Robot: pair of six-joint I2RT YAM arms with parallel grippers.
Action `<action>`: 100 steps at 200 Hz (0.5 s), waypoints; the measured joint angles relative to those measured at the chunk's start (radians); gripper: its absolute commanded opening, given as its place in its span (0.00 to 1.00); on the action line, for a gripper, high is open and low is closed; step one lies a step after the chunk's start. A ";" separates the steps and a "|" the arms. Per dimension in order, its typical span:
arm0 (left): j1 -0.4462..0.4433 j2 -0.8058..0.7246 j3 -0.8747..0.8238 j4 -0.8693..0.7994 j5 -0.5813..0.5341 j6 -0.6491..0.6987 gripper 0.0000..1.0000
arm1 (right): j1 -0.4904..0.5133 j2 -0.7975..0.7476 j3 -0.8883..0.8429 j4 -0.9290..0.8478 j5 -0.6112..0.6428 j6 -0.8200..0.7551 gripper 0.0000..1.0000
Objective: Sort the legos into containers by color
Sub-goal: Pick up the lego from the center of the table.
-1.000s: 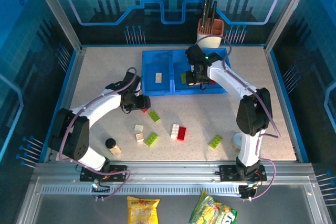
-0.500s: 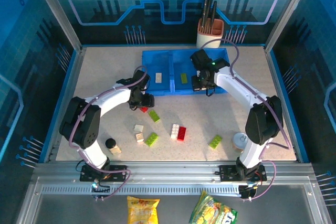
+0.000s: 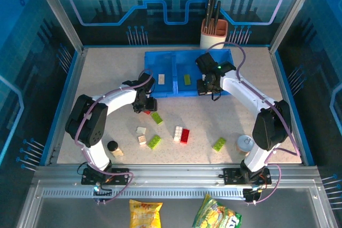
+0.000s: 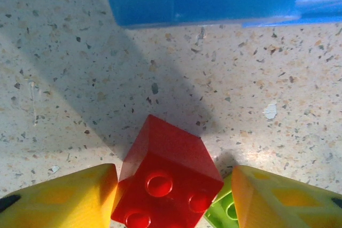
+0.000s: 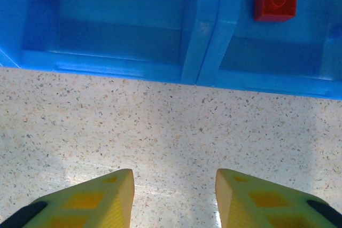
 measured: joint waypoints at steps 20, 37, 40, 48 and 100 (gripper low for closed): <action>0.000 0.002 0.000 0.000 0.000 0.000 0.54 | 0.000 -0.001 0.000 0.000 0.000 0.000 0.45; 0.000 0.002 0.000 -0.001 0.000 0.000 0.50 | 0.000 -0.004 0.000 0.000 0.000 0.000 0.45; 0.000 0.002 0.000 -0.001 0.000 -0.001 0.50 | 0.000 -0.005 0.000 0.000 0.000 0.000 0.45; 0.000 0.002 0.000 -0.002 -0.001 -0.002 0.49 | 0.000 -0.006 0.000 0.000 0.000 0.000 0.45; -0.004 -0.001 0.003 -0.019 -0.008 0.000 0.43 | 0.004 -0.015 0.000 0.000 0.000 0.000 0.44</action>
